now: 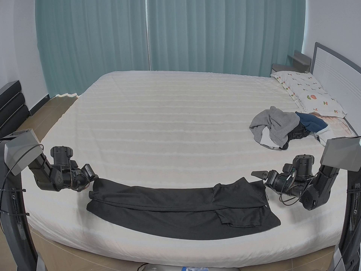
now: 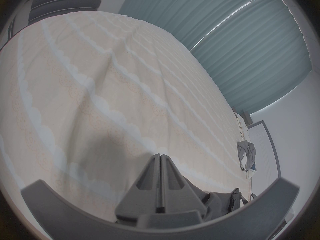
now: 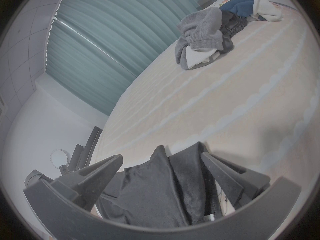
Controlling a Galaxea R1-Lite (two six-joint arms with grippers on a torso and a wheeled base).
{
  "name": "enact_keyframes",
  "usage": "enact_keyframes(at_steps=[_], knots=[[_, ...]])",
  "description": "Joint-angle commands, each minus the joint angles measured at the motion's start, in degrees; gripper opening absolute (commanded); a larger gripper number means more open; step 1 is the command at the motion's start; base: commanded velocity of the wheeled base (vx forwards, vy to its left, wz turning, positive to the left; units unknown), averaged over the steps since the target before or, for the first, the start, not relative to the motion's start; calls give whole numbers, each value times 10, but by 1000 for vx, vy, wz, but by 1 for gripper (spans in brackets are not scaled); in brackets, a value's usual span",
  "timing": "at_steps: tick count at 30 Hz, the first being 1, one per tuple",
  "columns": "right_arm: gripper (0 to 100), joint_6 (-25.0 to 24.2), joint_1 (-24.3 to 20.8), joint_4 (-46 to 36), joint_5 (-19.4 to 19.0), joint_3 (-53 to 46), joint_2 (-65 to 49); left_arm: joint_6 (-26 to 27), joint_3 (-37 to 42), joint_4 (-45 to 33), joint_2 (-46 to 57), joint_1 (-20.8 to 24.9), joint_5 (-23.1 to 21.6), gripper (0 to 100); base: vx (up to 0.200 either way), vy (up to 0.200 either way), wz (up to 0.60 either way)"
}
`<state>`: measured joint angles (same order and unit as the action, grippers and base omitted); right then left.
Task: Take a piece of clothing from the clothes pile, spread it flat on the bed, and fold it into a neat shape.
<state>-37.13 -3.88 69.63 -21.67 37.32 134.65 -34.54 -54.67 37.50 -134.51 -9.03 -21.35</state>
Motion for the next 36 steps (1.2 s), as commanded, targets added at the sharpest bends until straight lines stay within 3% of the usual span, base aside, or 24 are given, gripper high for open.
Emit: enact_keyframes(at_steps=[1,19,20,31,36], knots=[[100,2,-5,-1,1,0,9,0,0,0,0,0,0,0,0,0,0],[100,8,-10,-3,1,18,47,9,2,-1,0,0,0,0,0,0,0],[0,7,-10,-3,1,21,47,9,2,-1,0,0,0,0,0,0,0],[0,6,10,-3,3,36,44,9,1,-1,0,0,0,0,0,0,0],[0,6,16,-3,23,50,48,9,0,-1,-1,0,0,0,0,0,0]])
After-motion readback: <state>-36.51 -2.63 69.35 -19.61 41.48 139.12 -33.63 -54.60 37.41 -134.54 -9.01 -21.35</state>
